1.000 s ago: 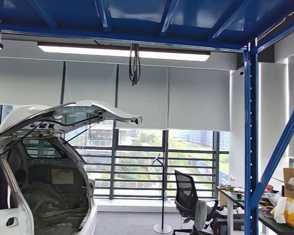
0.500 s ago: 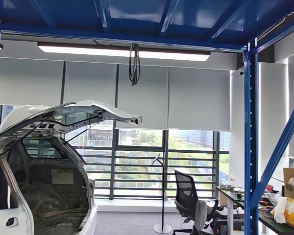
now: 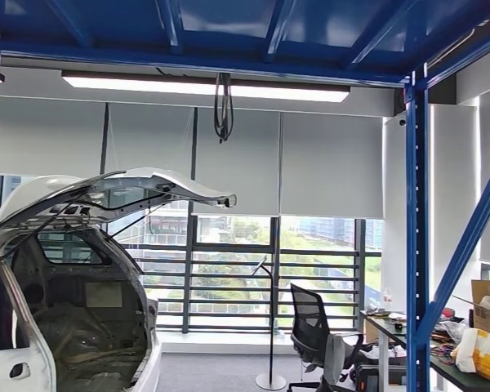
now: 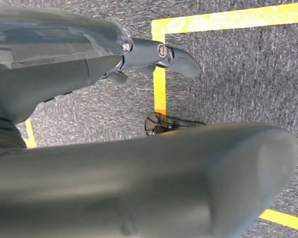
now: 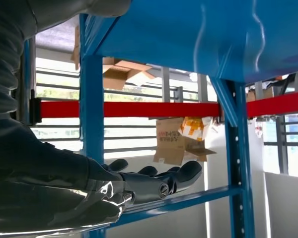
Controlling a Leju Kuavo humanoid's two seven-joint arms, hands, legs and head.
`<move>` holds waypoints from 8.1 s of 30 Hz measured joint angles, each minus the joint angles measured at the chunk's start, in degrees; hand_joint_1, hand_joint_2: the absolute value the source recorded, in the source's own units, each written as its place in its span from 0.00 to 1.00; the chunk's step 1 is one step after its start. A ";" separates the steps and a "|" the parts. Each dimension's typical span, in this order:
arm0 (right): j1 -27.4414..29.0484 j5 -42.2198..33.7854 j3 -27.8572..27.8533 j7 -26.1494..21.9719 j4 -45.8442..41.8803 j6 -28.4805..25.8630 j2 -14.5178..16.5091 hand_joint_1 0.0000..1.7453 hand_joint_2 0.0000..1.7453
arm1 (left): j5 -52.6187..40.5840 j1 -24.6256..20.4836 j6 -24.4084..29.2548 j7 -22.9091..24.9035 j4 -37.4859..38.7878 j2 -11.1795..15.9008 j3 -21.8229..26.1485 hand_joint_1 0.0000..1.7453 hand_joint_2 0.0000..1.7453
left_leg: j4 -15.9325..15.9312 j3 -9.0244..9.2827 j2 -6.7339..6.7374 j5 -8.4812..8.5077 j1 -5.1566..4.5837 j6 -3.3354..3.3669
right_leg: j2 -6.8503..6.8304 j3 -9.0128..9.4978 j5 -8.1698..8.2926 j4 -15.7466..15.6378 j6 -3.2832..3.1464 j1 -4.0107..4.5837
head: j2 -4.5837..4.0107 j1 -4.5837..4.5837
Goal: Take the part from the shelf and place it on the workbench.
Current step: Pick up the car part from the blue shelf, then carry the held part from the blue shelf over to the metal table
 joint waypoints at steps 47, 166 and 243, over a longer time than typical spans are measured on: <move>-13.04 -4.26 4.68 -3.57 17.97 2.05 7.67 0.00 1.00 | -4.14 -0.67 -0.49 -0.19 0.00 0.00 0.02 0.00 0.00 | 0.00 0.00 0.00 0.03 0.00 -0.01 | 0.01 0.00 0.00 0.06 -0.01 0.00 | 0.00 0.00; -0.80 -102.11 32.70 -28.07 -22.53 43.46 6.94 1.00 1.00 | -1.54 -1.35 -3.56 -18.97 -0.04 -0.72 8.43 0.00 1.00 | -0.51 0.28 0.12 0.27 -0.26 0.84 | 0.00 -0.73 -1.31 1.84 0.52 -0.53 | 0.00 -0.02; -2.43 -105.15 36.99 -29.27 -20.59 43.83 4.85 1.00 1.00 | -5.07 0.32 -0.63 -14.99 -0.07 0.44 10.53 0.00 1.00 | -0.33 -2.04 0.64 1.64 -0.86 -0.70 | -0.55 4.49 0.12 -3.87 -4.99 2.74 | 0.00 -0.04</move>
